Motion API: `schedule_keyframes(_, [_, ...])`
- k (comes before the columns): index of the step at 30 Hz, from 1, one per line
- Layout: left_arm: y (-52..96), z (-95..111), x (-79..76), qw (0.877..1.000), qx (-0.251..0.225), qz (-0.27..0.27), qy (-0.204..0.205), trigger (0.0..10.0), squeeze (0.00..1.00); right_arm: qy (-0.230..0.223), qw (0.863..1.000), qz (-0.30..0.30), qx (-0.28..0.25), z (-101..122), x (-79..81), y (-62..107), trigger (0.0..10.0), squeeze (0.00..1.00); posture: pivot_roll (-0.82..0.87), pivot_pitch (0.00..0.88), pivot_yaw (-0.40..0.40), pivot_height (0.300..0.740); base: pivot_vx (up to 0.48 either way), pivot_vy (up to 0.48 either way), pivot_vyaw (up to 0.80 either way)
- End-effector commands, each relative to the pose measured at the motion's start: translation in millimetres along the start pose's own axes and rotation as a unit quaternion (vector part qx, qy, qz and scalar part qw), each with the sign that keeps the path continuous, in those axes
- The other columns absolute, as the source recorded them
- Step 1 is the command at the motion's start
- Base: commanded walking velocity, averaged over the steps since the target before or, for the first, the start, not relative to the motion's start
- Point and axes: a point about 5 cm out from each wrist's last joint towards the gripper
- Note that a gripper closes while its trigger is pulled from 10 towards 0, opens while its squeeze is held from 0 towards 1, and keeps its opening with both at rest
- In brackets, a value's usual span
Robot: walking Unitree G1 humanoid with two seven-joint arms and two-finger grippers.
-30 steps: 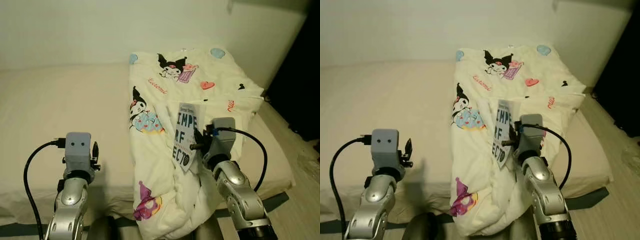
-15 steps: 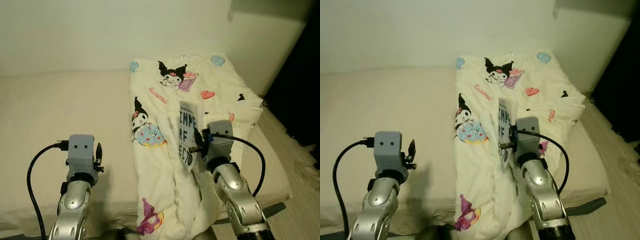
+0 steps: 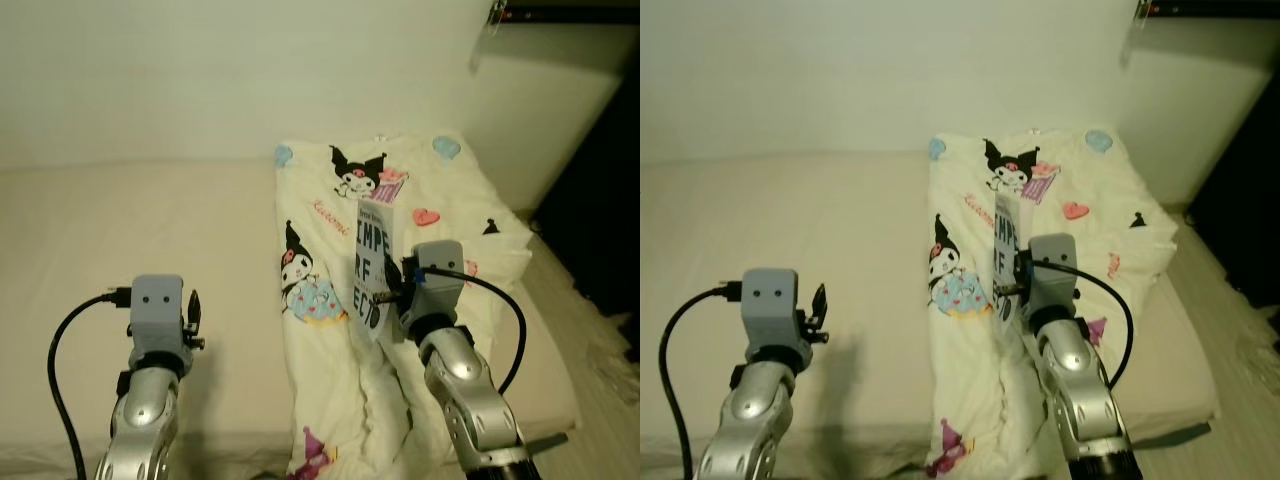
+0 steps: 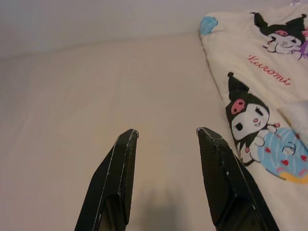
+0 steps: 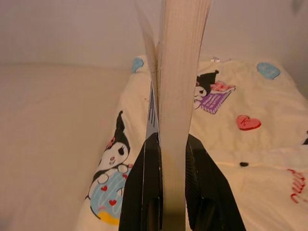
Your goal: Clean up the room
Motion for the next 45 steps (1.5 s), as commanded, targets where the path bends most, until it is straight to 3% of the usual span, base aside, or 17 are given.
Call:
schedule_keyframes(1, [2.2, -0.6, -0.6, 1.000, 0.001, -0.002, -0.001, 10.0, 0.00, 0.003, 1.000, 0.005, -0.025, 7.5, 2.0, 1.0, 10.0, 0.00, -0.06, 0.130, 0.004, 0.717, 0.000, 0.000, 0.00])
schedule_keyframes(19, [1.2, -1.2, -0.5, 1.000, 0.001, -0.002, 0.004, 10.0, 0.00, -0.004, 0.999, 0.016, -0.027, 7.6, 5.7, -1.1, 10.0, 0.00, -0.06, 0.101, -0.002, 0.740, 0.000, 0.000, 0.00])
schedule_keyframes(25, [1.2, -7.3, -0.9, 1.000, 0.016, 0.002, 0.010, 10.0, 0.00, -0.003, 0.999, 0.034, 0.012, -5.2, 13.7, -5.4, 10.0, 0.00, -0.07, 0.098, -0.012, 0.740, 0.000, 0.000, 0.00])
schedule_keyframes(45, [6.1, -17.1, -6.6, 0.998, 0.051, -0.021, 0.030, 10.0, 0.00, -0.002, 0.997, 0.050, 0.051, -26.9, 22.5, -4.9, 10.0, 0.00, -0.04, 0.102, -0.034, 0.740, 0.000, 0.000, 0.00])
Point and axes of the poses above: a point about 5 cm out from each wrist's last joint towards the gripper, its own y axis pointing back from the gripper into the wrist, its own z axis along the axis of the wrist's last joint, x = y × z, and after that the axes turned 12 degrees about -y, right-handed
